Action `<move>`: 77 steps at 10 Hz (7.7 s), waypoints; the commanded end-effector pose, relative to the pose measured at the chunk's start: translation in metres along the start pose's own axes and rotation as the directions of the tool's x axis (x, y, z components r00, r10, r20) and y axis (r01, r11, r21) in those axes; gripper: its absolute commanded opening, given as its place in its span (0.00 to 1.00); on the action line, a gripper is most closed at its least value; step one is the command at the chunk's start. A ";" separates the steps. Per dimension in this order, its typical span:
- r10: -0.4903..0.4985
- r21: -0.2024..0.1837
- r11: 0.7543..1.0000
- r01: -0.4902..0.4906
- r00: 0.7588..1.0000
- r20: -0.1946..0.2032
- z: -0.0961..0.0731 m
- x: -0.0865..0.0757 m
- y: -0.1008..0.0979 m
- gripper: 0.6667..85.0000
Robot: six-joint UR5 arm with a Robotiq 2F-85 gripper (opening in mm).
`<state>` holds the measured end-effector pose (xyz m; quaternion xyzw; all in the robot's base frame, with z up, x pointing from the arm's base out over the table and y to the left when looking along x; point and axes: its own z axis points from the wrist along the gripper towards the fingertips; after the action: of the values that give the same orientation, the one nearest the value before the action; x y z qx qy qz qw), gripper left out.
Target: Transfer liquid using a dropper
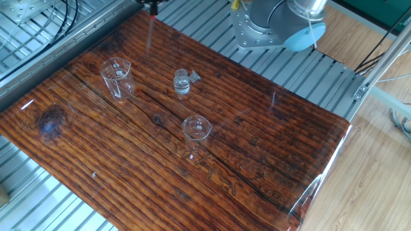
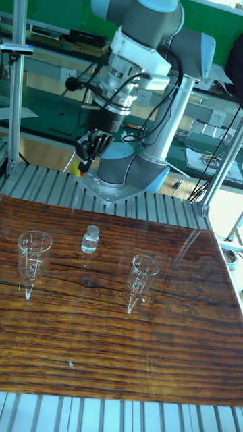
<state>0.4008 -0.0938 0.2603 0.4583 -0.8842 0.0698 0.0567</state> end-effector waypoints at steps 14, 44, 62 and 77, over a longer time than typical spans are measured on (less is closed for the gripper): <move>0.135 -0.227 0.960 -0.166 0.980 -0.145 0.016 -0.056 0.059 0.01; 0.134 -0.331 0.928 -0.174 0.981 -0.141 0.049 -0.050 0.040 0.01; 0.138 -0.339 0.924 -0.177 0.981 -0.135 0.083 -0.055 0.036 0.01; 0.153 -0.326 0.927 -0.186 0.980 -0.124 0.104 -0.061 0.034 0.01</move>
<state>0.4029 -0.0455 0.1505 0.3598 -0.9148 -0.0498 0.1765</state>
